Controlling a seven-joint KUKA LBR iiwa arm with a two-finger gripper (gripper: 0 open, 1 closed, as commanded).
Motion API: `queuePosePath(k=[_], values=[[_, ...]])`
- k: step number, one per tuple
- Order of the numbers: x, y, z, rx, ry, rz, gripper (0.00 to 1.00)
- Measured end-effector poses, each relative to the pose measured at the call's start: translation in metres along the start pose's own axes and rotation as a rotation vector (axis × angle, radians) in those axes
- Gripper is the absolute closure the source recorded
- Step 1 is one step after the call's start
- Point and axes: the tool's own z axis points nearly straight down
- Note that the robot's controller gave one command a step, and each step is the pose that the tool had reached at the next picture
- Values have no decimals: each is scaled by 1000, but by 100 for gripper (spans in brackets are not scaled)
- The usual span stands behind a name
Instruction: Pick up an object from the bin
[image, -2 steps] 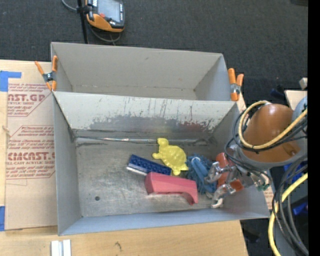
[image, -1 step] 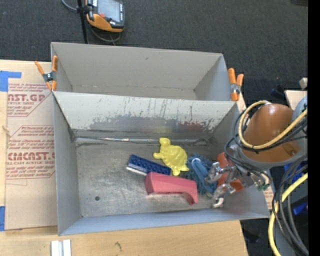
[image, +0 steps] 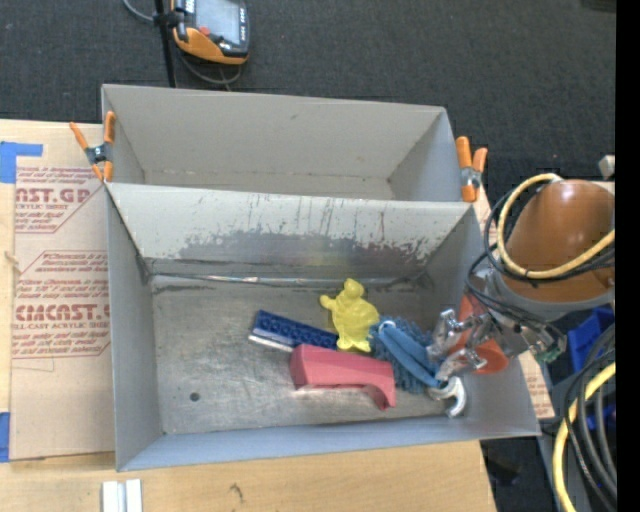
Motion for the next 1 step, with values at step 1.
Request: queuePosePath(k=[1], values=[[-4, -7, -61, 3, -2, 51, 100]])
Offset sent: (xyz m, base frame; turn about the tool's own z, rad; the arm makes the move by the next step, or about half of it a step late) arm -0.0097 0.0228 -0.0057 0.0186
